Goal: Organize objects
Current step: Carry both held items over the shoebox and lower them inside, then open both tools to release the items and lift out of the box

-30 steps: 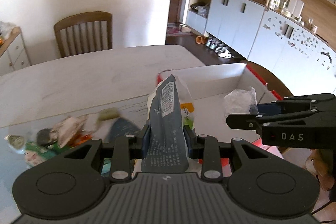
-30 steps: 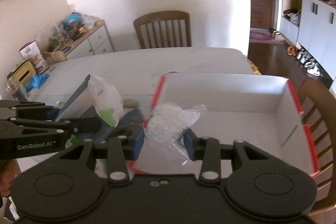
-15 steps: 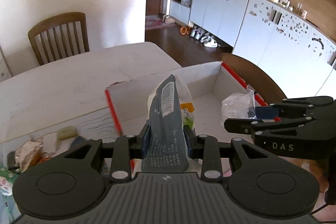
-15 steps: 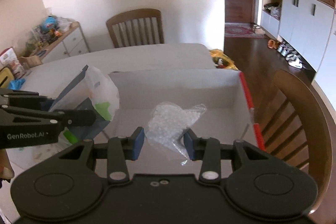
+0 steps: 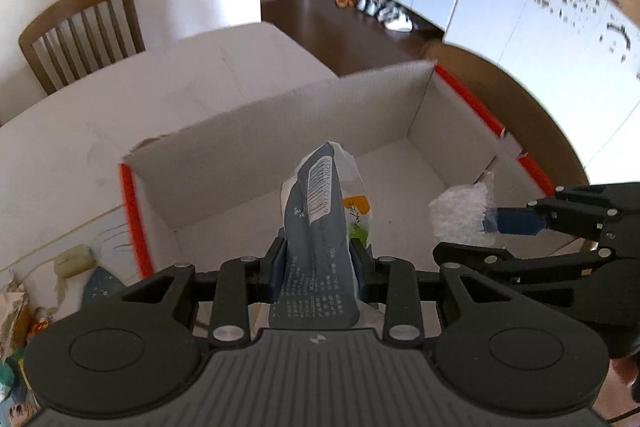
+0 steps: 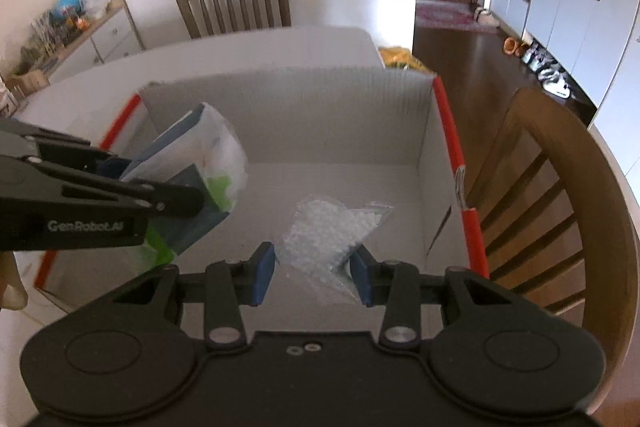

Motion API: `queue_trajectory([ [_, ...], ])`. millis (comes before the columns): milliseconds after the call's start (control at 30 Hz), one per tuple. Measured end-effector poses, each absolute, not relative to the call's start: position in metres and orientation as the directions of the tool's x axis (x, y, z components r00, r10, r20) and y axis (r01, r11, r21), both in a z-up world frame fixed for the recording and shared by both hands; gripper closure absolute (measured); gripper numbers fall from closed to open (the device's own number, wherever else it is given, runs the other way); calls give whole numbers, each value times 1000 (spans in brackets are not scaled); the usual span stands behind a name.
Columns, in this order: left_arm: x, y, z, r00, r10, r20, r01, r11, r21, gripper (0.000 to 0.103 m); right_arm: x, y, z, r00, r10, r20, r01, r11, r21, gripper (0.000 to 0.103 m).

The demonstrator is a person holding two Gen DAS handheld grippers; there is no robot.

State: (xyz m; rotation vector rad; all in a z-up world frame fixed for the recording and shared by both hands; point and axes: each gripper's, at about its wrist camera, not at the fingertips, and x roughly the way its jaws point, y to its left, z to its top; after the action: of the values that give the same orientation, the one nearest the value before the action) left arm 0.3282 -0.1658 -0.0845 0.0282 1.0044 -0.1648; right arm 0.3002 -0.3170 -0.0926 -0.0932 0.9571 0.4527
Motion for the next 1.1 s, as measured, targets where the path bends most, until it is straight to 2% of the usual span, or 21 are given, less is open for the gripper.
queue_trajectory([
  [733,357,-181,-135,353,-90,-931,159,987,-35,70,323,-299,-134,330,278,-902,-488,868,89,61],
  [867,360,-177,-136,348,-92,-933,143,989,-44,60,321,-298,-133,323,282,-903,-485,869,98,57],
  [967,357,-175,-133,359,-94,-929,141,989,-46,47,319,-300,-130,329,281,-901,-484,870,95,50],
  [1100,352,-176,-128,382,-94,-919,130,990,-47,46,317,-305,-125,340,292,-894,-479,872,102,46],
])
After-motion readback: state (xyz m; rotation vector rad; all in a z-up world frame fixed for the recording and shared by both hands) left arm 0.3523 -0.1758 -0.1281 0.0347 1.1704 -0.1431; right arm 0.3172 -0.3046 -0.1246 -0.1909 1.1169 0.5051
